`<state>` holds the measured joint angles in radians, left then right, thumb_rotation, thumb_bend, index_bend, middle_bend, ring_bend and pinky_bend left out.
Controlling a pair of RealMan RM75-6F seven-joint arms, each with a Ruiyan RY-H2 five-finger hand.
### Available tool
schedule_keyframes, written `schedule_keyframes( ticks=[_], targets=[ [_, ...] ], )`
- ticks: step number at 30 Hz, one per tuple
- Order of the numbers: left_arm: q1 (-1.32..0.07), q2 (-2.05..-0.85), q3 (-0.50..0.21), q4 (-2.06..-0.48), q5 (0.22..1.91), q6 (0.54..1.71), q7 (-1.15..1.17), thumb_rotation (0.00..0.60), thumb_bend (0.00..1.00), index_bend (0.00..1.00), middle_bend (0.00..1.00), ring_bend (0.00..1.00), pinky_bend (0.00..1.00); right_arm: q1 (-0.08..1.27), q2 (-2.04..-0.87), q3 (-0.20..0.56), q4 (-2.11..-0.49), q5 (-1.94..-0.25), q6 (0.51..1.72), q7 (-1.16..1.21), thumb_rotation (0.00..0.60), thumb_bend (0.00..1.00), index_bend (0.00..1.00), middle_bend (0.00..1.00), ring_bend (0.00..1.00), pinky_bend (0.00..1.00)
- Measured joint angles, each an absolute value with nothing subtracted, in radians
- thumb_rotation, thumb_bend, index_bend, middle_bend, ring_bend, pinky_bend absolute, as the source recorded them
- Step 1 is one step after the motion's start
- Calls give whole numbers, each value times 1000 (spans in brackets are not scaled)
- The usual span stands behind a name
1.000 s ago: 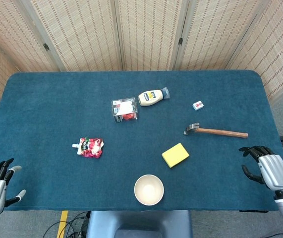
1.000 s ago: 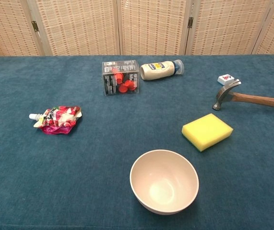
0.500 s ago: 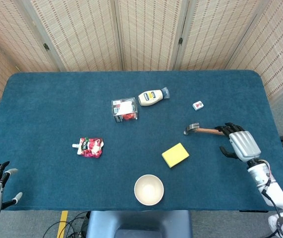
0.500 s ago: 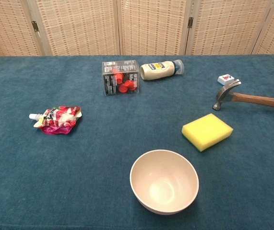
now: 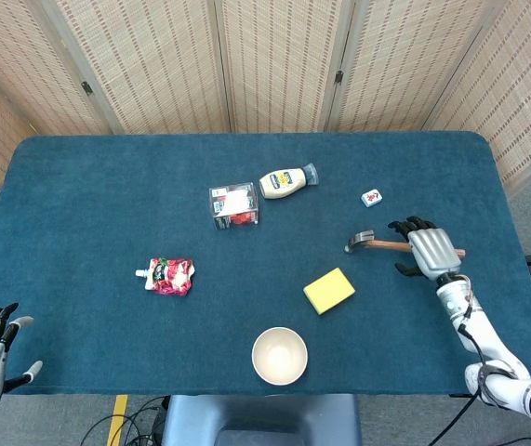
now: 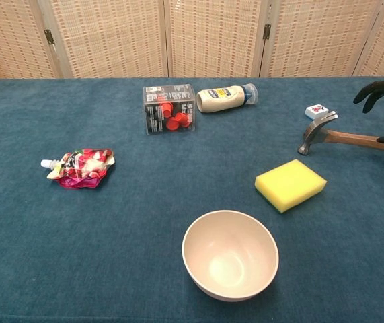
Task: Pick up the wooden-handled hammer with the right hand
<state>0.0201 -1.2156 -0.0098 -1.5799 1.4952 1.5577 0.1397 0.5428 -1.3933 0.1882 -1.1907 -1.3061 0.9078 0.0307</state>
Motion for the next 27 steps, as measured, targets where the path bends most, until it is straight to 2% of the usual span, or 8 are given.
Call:
schedule_keyframes(
  ticks=[4, 14, 27],
  targets=[
    [20, -1216, -10, -1577, 1494, 1557, 137, 600, 201, 294, 134, 116, 213, 572, -1440, 192, -1135, -1285, 873, 29, 600, 244, 220, 281, 141, 242],
    [27, -1215, -13, -1568, 1481, 1558, 129, 600, 201, 294, 134, 116, 213, 637, -1540, 194, -996, -1238, 777, 24, 600, 253, 241, 305, 141, 242],
    [26, -1216, -14, -1561, 1479, 1554, 125, 600, 201, 294, 134, 116, 213, 666, -1592, 183, -934, -1228, 747, 27, 600, 370, 342, 387, 141, 242]
  ],
)
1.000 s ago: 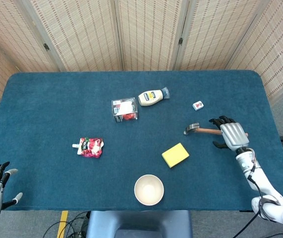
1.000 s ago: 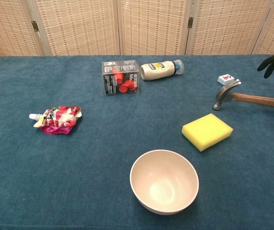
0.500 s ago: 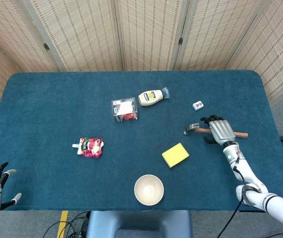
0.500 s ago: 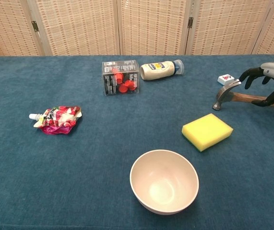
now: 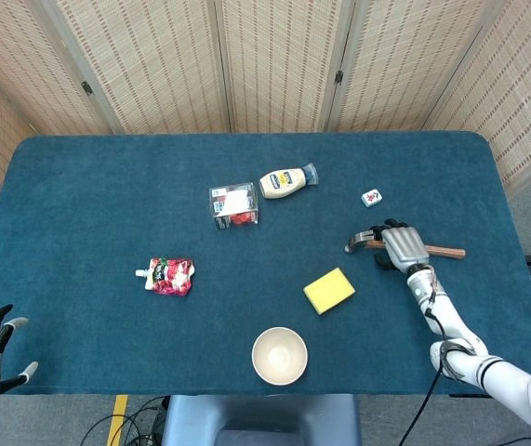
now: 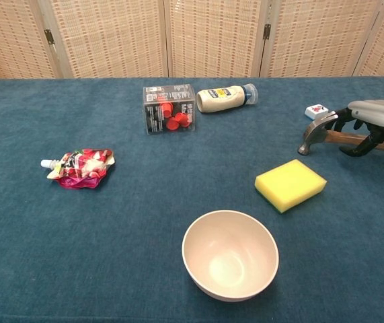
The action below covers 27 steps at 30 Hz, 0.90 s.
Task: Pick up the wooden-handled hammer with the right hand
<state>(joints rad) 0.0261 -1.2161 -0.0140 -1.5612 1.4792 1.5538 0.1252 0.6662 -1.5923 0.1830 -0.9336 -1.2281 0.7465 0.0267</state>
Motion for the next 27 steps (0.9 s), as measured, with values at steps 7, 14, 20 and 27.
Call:
schedule_keyframes(
  ticks=[7, 14, 20, 27],
  targets=[
    [28, -1219, -15, -1554, 1478, 1555, 120, 600, 201, 294, 134, 116, 213, 675, -1611, 181, -911, -1220, 737, 25, 600, 393, 382, 430, 160, 242],
    [29, -1221, -14, -1545, 1471, 1548, 114, 600, 201, 294, 134, 116, 213, 678, -1623, 183, -892, -1209, 729, 24, 600, 424, 406, 454, 184, 242],
    [29, -1223, -15, -1541, 1470, 1548, 111, 600, 201, 294, 134, 116, 213, 682, -1630, 186, -874, -1197, 717, 24, 600, 452, 429, 468, 195, 242],
    [29, -1224, -15, -1537, 1468, 1545, 110, 600, 201, 294, 134, 116, 213, 685, -1637, 186, -865, -1196, 711, 31, 600, 488, 444, 479, 204, 242]
  ],
)
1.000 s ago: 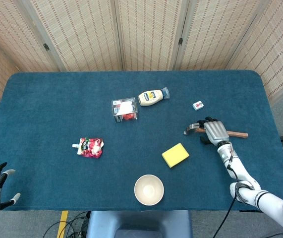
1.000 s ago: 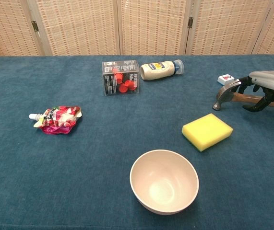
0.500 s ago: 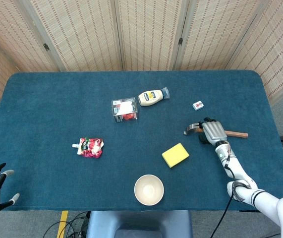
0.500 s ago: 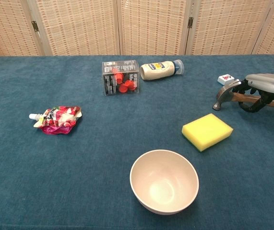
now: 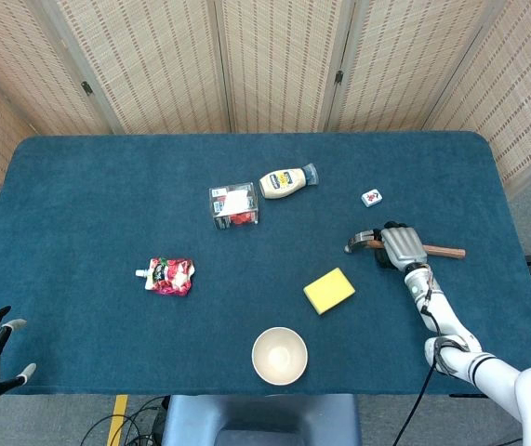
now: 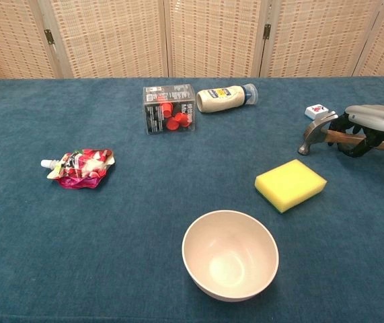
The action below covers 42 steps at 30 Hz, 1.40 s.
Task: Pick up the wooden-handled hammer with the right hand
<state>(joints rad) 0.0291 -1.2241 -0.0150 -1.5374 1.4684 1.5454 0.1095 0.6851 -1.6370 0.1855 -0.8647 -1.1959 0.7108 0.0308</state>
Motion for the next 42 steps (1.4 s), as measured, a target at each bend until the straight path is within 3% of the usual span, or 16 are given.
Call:
schedule_keyframes(
  ticks=[14, 28, 33, 42],
  targets=[
    [28, -1225, -16, -1535, 1469, 1544, 110, 600, 201, 294, 134, 116, 213, 678, -1640, 183, -862, -1208, 729, 55, 600, 578, 533, 555, 262, 242],
    [27, -1224, -16, -1544, 1471, 1543, 120, 600, 201, 293, 134, 116, 213, 647, -1634, 173, -869, -1295, 863, 162, 600, 696, 749, 776, 519, 297],
    [26, -1222, -16, -1546, 1472, 1544, 121, 600, 201, 293, 134, 116, 213, 631, -1614, 161, -900, -1341, 929, 197, 600, 704, 789, 838, 622, 387],
    [27, -1223, -14, -1546, 1474, 1545, 120, 600, 201, 292, 134, 116, 213, 614, -1545, 134, -1048, -1428, 1032, 183, 600, 711, 821, 889, 716, 595]
  ],
)
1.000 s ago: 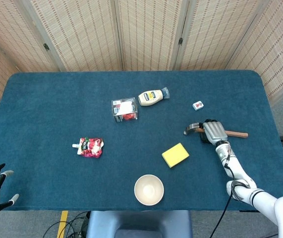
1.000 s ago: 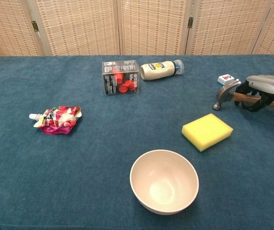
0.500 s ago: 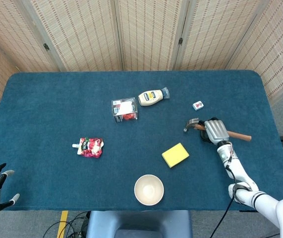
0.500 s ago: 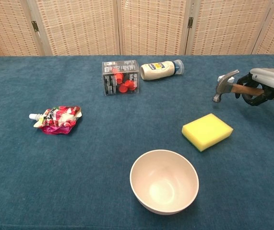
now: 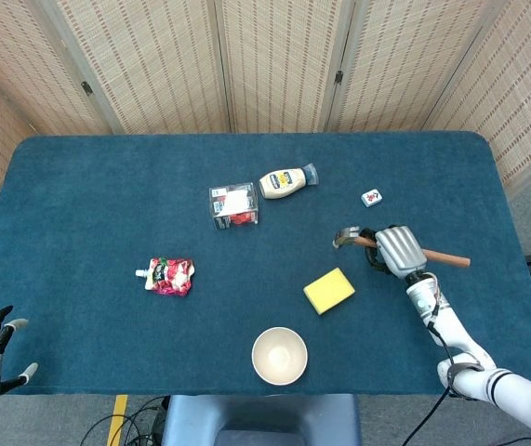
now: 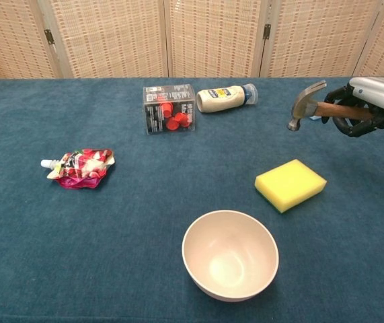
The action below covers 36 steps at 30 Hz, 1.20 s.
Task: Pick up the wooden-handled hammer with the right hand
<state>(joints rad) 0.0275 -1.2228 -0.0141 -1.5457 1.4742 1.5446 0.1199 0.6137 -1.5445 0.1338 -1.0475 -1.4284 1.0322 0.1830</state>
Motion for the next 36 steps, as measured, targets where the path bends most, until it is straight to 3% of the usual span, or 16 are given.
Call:
schedule_keyframes(
  ticks=[11, 26, 36],
  targets=[
    [40, -1219, -11, -1535, 1468, 1554, 102, 600, 201, 292, 133, 116, 213, 624, -1495, 93, -1212, -1505, 1063, 73, 600, 715, 829, 897, 737, 715],
    [47, -1222, -9, -1522, 1469, 1556, 87, 600, 201, 292, 134, 116, 213, 607, -1492, 15, -1223, -1527, 1019, 31, 600, 715, 843, 906, 747, 723],
    [44, -1219, -12, -1537, 1475, 1559, 102, 600, 201, 291, 134, 116, 213, 592, -1460, 19, -1267, -1551, 1077, 77, 600, 715, 843, 906, 749, 723]
  ],
)
